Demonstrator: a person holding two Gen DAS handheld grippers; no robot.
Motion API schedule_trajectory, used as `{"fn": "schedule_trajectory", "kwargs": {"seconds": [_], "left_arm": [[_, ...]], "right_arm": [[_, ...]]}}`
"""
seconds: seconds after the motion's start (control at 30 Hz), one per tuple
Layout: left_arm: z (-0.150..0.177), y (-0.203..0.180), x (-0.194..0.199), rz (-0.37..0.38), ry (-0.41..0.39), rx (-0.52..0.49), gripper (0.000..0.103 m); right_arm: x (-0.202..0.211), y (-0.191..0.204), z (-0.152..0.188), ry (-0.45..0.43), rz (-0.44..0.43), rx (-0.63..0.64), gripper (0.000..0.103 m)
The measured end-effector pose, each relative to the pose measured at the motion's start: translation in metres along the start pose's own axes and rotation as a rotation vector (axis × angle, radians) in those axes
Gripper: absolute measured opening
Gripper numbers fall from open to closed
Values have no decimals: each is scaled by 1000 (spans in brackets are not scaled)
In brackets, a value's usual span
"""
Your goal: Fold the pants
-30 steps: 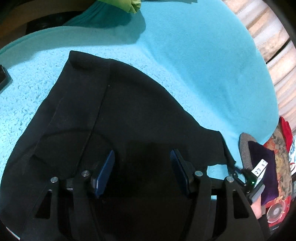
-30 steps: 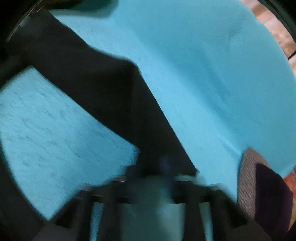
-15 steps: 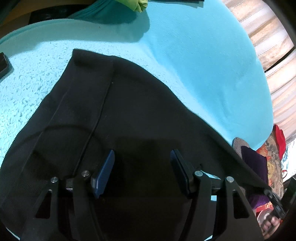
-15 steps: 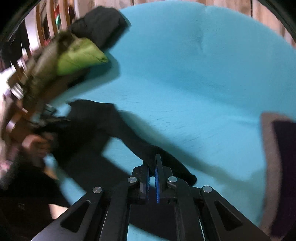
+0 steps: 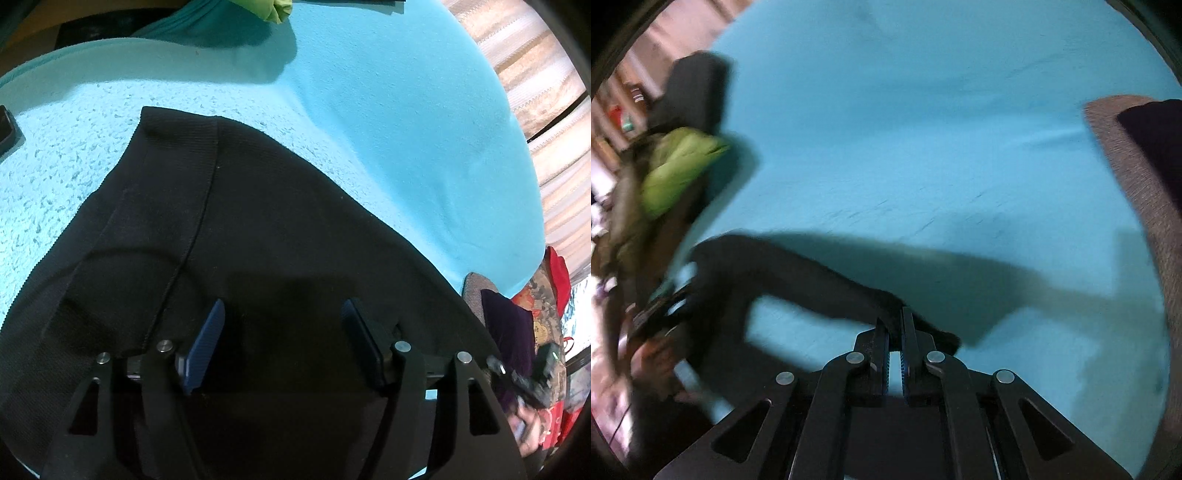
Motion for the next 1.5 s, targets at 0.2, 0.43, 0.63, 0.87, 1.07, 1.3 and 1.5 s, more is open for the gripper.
{"fn": "schedule_trajectory", "kwargs": {"seconds": [0.2,0.43,0.63,0.87,1.07,1.3,1.5], "left_arm": [[-1,-1,-2,2,-1,-4,66],[-3,-2,-6,1,-4,-12,70],[-1,-7,-7,10,-16,-37,81],[2,-24,-17,-13,-41,-115,103],[-4,-23,-19,-25,-103,-69,103],[-6,-23,-21,6,-53,-73,103],[-2,-26,-20,-35,-64,-110,103]], "right_arm": [[-15,-24,-23,-234,287,50,23],[-21,4,9,-227,45,-51,27],[-75,-11,44,-82,80,-75,25],[-76,-2,48,-110,-27,-38,64],[-86,27,55,-43,22,70,100],[-88,29,53,-66,14,64,101],[-86,26,55,-81,5,53,101]]}}
Point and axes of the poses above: each gripper's, at about its wrist camera, not at the fingertips, and x roughly against the way its jaws point, y to its left, z to its underside, the point moved 10 cm from there along -x, roughly the way its jaws point, and after that the axes turned 1 degree about -z, right-handed, at the moved point
